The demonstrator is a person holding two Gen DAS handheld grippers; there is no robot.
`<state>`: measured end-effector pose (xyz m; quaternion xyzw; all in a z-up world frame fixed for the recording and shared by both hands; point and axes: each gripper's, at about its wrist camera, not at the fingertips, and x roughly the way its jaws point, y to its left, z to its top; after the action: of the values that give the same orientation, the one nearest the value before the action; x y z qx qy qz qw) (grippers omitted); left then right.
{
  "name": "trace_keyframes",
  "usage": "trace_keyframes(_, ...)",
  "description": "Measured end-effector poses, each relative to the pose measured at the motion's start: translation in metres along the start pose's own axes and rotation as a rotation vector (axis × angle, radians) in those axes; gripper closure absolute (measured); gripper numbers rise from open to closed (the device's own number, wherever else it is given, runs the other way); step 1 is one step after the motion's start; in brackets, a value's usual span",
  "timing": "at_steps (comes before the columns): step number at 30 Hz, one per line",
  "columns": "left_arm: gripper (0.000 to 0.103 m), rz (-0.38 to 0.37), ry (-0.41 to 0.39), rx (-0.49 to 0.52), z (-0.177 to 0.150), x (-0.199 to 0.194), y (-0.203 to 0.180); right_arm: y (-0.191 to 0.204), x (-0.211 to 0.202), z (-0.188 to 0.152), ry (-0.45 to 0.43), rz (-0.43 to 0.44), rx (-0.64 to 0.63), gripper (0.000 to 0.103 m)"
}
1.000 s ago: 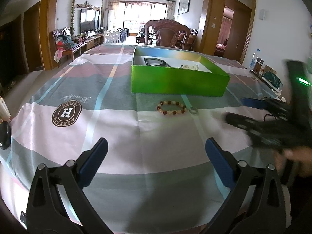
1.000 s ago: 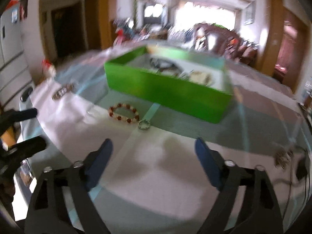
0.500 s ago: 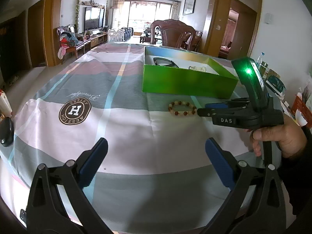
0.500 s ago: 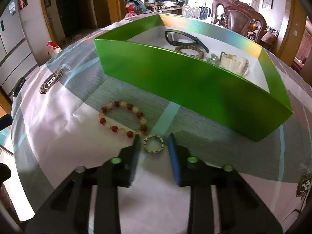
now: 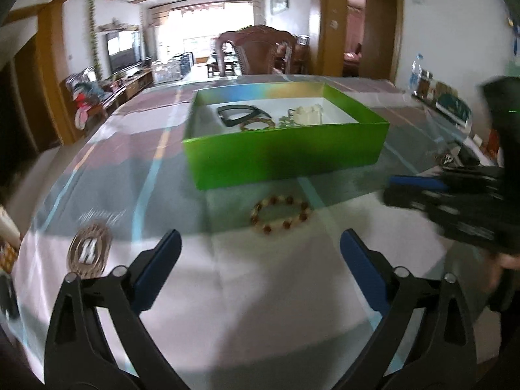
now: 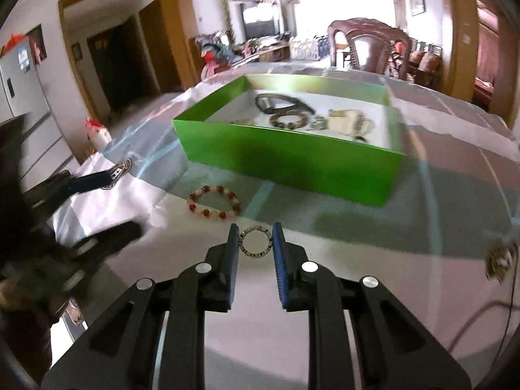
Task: Organize jewelry
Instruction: 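Grasp the small silver ring with the right tool while the left grasps the red bead bracelet, then lift the silver ring with the right tool while the left lifts the red bead bracelet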
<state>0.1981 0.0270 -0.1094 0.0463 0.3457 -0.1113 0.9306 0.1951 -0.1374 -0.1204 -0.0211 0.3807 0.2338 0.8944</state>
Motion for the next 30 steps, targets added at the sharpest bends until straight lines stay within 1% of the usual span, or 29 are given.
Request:
trace_keyframes(1, 0.014, 0.004, 0.015, -0.005, 0.003, 0.008, 0.002, -0.004, -0.009, -0.007, -0.008, -0.004, 0.012, 0.082)
trace_keyframes(2, 0.018, 0.000, 0.037, -0.031, 0.009, 0.020, 0.007, -0.006, -0.013, -0.010, -0.011, -0.005, 0.020, 0.083)
trace_keyframes(4, 0.026, -0.023, 0.053, -0.079, 0.015, 0.032, 0.015, -0.012, -0.025, -0.020, -0.026, -0.010, 0.039, 0.083)
trace_keyframes(5, 0.031, -0.018, 0.073, -0.104, 0.018, 0.042, 0.020, -0.016, -0.031, -0.023, -0.031, -0.009, 0.047, 0.083)
trace_keyframes(6, 0.035, -0.014, 0.086, -0.106, 0.019, 0.048, 0.022, -0.017, -0.034, -0.025, -0.034, -0.009, 0.052, 0.083)
trace_keyframes(8, 0.052, -0.014, 0.131, -0.102, 0.020, 0.063, 0.022, -0.019, -0.040, -0.028, -0.044, -0.007, 0.060, 0.083)
trace_keyframes(9, 0.055, -0.024, 0.158, -0.100, 0.020, 0.070, 0.021, -0.020, -0.042, -0.029, -0.048, -0.006, 0.061, 0.083)
trace_keyframes(11, 0.066, -0.019, 0.201, -0.075, 0.018, 0.082, 0.017, -0.020, -0.045, -0.030, -0.053, -0.001, 0.061, 0.082)
trace_keyframes(12, 0.068, 0.000, 0.188, -0.049, 0.016, 0.082, 0.012, -0.020, -0.045, -0.030, -0.056, 0.002, 0.060, 0.083)
trace_keyframes(13, 0.073, 0.011, 0.182, -0.030, 0.015, 0.082, 0.010, -0.018, -0.046, -0.030, -0.058, 0.004, 0.058, 0.083)
trace_keyframes(14, 0.090, -0.002, 0.178, -0.029, 0.015, 0.082, 0.009, -0.018, -0.046, -0.029, -0.060, 0.005, 0.054, 0.083)
trace_keyframes(15, 0.095, -0.011, 0.178, -0.036, 0.015, 0.081, 0.010, -0.016, -0.046, -0.029, -0.062, 0.007, 0.051, 0.083)
trace_keyframes(17, 0.096, -0.031, 0.176, -0.033, 0.014, 0.079, 0.011, -0.014, -0.045, -0.028, -0.069, 0.012, 0.049, 0.083)
trace_keyframes(18, 0.096, -0.038, 0.163, -0.031, 0.012, 0.075, 0.011, -0.013, -0.047, -0.029, -0.075, 0.012, 0.046, 0.083)
trace_keyframes(20, 0.096, -0.050, 0.109, -0.048, 0.010, 0.060, 0.013, -0.012, -0.051, -0.029, -0.097, 0.008, 0.049, 0.083)
trace_keyframes(22, 0.096, -0.084, 0.055, -0.063, 0.008, 0.031, 0.012, -0.010, -0.053, -0.029, -0.107, 0.011, 0.050, 0.083)
trace_keyframes(25, 0.096, -0.120, -0.040, -0.119, 0.006, -0.015, 0.016, -0.007, -0.057, -0.030, -0.124, 0.012, 0.049, 0.083)
trace_keyframes(27, 0.096, -0.132, -0.079, -0.129, 0.005, -0.039, 0.017, -0.004, -0.061, -0.031, -0.139, 0.019, 0.052, 0.083)
trace_keyframes(30, 0.095, -0.141, -0.096, -0.091, 0.001, -0.067, 0.009, -0.001, -0.065, -0.031, -0.164, 0.026, 0.059, 0.083)
